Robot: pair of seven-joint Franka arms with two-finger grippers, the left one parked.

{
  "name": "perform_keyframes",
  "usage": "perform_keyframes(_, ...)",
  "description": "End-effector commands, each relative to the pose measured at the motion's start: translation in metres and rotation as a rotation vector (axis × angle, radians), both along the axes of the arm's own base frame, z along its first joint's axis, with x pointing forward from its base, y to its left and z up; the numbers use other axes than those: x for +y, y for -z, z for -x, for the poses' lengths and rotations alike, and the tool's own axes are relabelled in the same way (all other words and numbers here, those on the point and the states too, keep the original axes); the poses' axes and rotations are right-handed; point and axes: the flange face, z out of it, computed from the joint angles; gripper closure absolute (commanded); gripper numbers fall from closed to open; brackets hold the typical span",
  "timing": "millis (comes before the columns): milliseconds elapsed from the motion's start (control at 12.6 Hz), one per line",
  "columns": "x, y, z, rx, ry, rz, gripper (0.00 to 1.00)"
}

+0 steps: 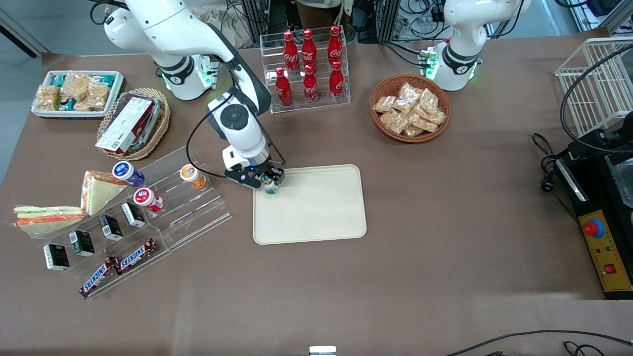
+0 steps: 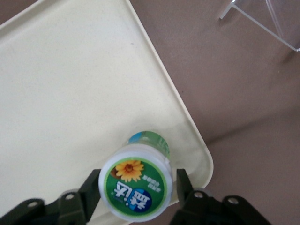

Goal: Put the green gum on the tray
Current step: 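Lower the bottle onto the cream tray and open the right gripper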

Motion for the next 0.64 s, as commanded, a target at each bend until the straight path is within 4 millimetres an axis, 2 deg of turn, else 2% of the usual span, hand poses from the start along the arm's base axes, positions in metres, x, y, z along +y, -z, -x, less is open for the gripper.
perform_keyframes(0, 0.001, -0.009, -0.010, -0.021, 0.011, -0.021, 0.00)
perform_keyframes(318, 0.000, -0.025, -0.008, -0.003, -0.017, -0.007, 0.00)
perform_keyframes(398, -0.001, -0.039, -0.008, 0.000, -0.029, -0.006, 0.00)
perform_keyframes(557, 0.001, -0.096, -0.008, 0.011, -0.128, 0.011, 0.00)
